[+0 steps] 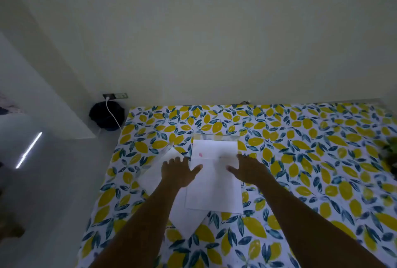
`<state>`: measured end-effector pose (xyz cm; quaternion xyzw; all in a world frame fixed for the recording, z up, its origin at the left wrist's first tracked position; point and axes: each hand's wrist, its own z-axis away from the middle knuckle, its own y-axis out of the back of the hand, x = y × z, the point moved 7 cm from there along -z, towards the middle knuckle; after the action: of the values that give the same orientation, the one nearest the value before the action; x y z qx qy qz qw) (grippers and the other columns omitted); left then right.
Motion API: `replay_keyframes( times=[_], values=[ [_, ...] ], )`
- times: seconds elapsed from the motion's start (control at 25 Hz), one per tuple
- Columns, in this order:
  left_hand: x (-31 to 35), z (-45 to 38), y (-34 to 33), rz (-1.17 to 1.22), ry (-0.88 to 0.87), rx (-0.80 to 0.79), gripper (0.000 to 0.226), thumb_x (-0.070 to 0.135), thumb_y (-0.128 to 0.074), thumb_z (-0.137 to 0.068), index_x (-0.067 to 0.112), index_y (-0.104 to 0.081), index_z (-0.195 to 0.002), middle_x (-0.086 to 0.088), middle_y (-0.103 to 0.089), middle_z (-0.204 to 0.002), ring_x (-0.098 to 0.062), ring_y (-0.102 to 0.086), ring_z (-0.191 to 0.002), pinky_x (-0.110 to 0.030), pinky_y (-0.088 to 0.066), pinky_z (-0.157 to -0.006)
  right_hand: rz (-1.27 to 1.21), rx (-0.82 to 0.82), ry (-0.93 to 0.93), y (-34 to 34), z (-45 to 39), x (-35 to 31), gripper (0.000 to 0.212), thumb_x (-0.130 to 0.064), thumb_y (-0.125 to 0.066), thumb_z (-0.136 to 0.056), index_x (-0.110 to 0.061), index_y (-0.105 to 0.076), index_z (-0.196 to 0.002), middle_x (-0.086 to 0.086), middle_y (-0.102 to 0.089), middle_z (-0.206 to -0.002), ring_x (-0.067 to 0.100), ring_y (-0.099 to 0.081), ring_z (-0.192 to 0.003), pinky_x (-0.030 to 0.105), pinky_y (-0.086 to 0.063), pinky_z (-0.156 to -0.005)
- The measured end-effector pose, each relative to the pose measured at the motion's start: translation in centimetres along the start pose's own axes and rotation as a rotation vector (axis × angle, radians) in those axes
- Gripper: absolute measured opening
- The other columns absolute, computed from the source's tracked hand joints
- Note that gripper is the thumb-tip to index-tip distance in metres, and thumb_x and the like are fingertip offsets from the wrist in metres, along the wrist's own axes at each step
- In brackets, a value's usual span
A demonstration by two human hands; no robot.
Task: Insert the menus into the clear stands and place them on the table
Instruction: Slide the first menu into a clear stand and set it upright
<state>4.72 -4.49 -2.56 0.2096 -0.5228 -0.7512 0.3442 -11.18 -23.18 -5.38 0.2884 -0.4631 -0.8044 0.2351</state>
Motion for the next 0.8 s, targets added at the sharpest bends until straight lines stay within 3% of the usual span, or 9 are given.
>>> replay_keyframes(
  times=[0.2, 0.32, 0.52, 0.64, 0.8],
  values=[
    [0.7, -3.5, -6.0, 0.134, 0.135, -0.150, 0.089, 0.080, -0.024, -0.083, 0.015, -0.037, -0.141, -0.017, -0.052, -0.137, -0.036, -0.054, -0.120, -0.048, -0.043, -0.100, -0.131, -0.089, -0.084, -4.6, -4.2, 3.9, 0.072, -0.068, -0.047, -0.081, -0.011, -0.046, -0.126, 0.015, -0.059, -0.124, 0.035, -0.057, -0.113, 0.047, -0.050, -0.094],
    [1.7, -4.7, -7.7, 0.188, 0.182, -0.110, 0.085, 0.074, -0.033, -0.086, 0.009, -0.035, -0.141, -0.021, -0.042, -0.142, -0.040, -0.052, -0.121, -0.048, -0.044, -0.097, -0.199, -0.029, -0.105, -5.6, -5.2, 4.4, 0.061, -0.050, -0.053, -0.088, -0.007, -0.041, -0.129, 0.020, -0.058, -0.121, 0.037, -0.058, -0.111, 0.046, -0.050, -0.091],
    [2.4, -4.4, -8.6, 0.344, 0.262, -0.058, 0.079, 0.067, -0.047, -0.086, 0.003, -0.039, -0.133, -0.025, -0.047, -0.129, -0.041, -0.053, -0.114, -0.046, -0.047, -0.094, -0.373, 0.046, -0.186, -7.3, -3.8, 4.2, 0.056, -0.038, -0.055, -0.089, -0.009, -0.039, -0.133, 0.018, -0.057, -0.123, 0.038, -0.058, -0.112, 0.047, -0.050, -0.090],
    [1.2, -3.8, -9.4, 0.606, 0.388, -0.064, 0.072, 0.051, -0.062, -0.085, 0.005, -0.038, -0.135, -0.026, -0.051, -0.128, -0.045, -0.052, -0.117, -0.048, -0.044, -0.097, -0.464, 0.038, -0.216, -7.4, -3.2, 4.8, 0.041, -0.021, -0.047, -0.093, -0.008, -0.042, -0.132, 0.020, -0.055, -0.123, 0.039, -0.057, -0.112, 0.043, -0.046, -0.089],
    [0.4, -2.1, -9.5, 0.782, 0.385, -0.067, 0.061, 0.026, -0.065, -0.086, 0.007, -0.037, -0.136, -0.028, -0.056, -0.129, -0.043, -0.056, -0.116, -0.047, -0.048, -0.097, -0.634, -0.006, -0.242, -6.9, -2.0, 7.1, 0.034, -0.006, -0.041, -0.089, -0.009, -0.049, -0.122, 0.016, -0.063, -0.112, 0.037, -0.060, -0.105, 0.035, -0.040, -0.073]
  ],
)
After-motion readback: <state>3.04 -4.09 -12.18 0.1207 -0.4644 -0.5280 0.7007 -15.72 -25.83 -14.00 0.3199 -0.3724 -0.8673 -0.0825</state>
